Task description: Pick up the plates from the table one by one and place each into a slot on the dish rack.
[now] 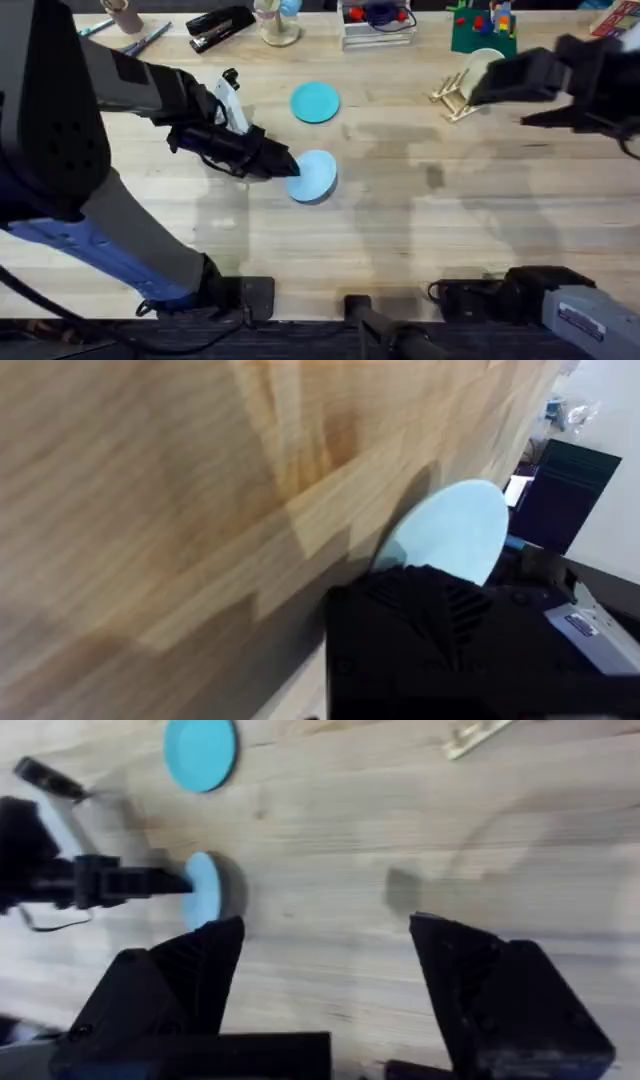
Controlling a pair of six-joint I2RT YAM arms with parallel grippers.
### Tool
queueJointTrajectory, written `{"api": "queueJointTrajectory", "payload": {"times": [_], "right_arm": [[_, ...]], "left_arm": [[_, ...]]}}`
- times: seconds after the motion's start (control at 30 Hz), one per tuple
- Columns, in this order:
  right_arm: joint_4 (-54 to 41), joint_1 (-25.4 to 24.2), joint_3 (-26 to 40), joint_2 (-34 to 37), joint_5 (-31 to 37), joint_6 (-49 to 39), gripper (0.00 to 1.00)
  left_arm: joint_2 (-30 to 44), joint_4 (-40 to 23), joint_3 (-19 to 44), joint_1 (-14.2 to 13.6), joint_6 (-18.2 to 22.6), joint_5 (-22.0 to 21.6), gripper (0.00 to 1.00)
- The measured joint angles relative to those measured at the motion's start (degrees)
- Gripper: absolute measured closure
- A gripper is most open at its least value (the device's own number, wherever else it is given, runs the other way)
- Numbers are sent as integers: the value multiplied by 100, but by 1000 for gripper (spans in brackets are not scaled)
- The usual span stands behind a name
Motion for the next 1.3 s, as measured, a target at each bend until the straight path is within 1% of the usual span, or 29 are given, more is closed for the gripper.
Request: {"api": "queueJointTrajectory", "payload": {"times": [0.2, 0.3, 0.4, 0.67, 0.9, 1.03, 1.2, 1.3], "right_arm": [[279, 45, -74, 808, -809, 76, 6], [476, 232, -81, 1200, -1007, 165, 7], [737, 520, -85, 1482, -1104, 354, 7], [1546, 1526, -87, 2280, -1043, 1144, 9], [1779, 2081, -87, 3275, -1041, 1712, 8], [2185, 2450, -90, 3760, -1052, 1820, 7], [2741, 3008, -105, 3957, -1016, 1880, 7], [2779, 3277, -105, 3954, -895, 1922, 7]], "left_arm": [[0, 0, 0, 0, 0, 0, 960], [0, 0, 0, 0, 0, 0, 960], [0, 0, 0, 1, 0, 0, 959], [0, 2, 0, 0, 0, 0, 961], [0, 2, 0, 0, 0, 0, 961], [0, 3, 0, 0, 0, 0, 961], [0, 2, 0, 1, 0, 0, 961], [0, 2, 0, 0, 0, 0, 961]]}}
